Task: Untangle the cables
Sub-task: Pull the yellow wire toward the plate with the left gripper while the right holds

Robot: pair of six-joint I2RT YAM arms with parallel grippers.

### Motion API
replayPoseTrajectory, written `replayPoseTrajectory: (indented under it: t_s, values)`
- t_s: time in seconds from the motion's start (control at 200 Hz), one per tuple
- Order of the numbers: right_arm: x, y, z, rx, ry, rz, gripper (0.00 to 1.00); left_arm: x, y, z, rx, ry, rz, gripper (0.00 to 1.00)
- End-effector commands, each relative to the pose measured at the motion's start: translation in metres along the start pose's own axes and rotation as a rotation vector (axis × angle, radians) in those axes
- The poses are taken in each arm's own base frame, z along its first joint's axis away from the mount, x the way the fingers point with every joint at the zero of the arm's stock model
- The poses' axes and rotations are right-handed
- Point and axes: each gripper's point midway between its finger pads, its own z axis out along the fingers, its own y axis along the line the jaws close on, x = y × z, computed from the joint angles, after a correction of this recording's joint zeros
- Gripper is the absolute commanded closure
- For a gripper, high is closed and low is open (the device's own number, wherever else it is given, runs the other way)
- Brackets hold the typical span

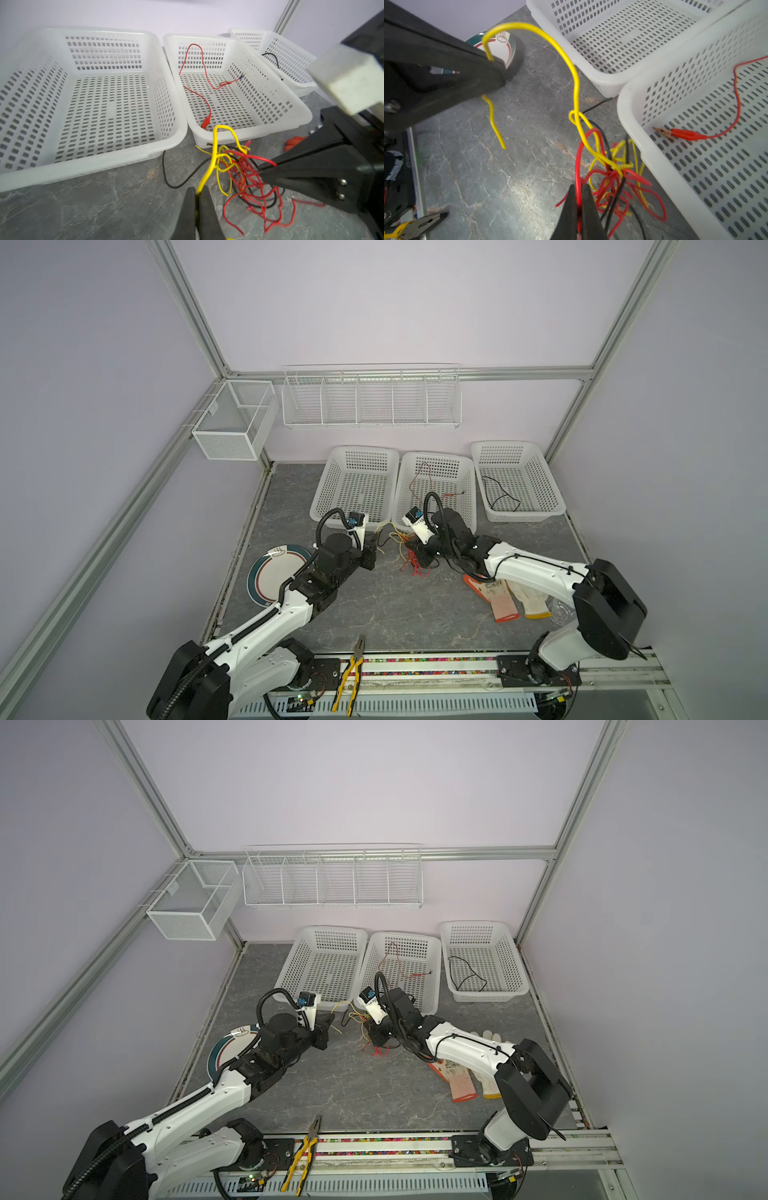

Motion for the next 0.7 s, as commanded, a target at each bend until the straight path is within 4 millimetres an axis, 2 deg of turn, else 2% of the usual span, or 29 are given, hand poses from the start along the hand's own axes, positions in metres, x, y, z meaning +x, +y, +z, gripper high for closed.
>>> replayPoseTrajectory:
  t_s: [0.0,0.055,0.065,0.08,0.34,0.58,0.695]
  values:
    - [0.039,-0.027,-0.012,0.156,0.112,0.053,0.94,-0.041,0.024,-0.016,-0.156,-0.113,-0.047,1.00]
    - [0.042,-0.035,-0.017,0.200,0.120,0.066,0.94,-0.049,0.031,-0.023,-0.204,-0.128,-0.057,1.00]
    - [0.053,-0.037,-0.017,0.210,0.145,0.071,0.94,-0.050,0.033,-0.024,-0.214,-0.130,-0.059,1.00]
    - [0.058,-0.039,-0.019,0.221,0.156,0.074,0.94,-0.053,0.035,-0.026,-0.227,-0.133,-0.063,1.00]
    - [0.098,-0.075,-0.048,0.431,0.257,0.131,0.94,-0.097,0.062,-0.075,-0.414,-0.251,-0.122,1.00]
    - [0.131,-0.109,-0.072,0.569,0.302,0.261,0.94,-0.117,0.099,-0.127,-0.673,-0.321,-0.153,1.00]
    - [0.141,-0.119,-0.080,0.611,0.299,0.323,0.94,-0.121,0.112,-0.141,-0.761,-0.330,-0.155,1.00]
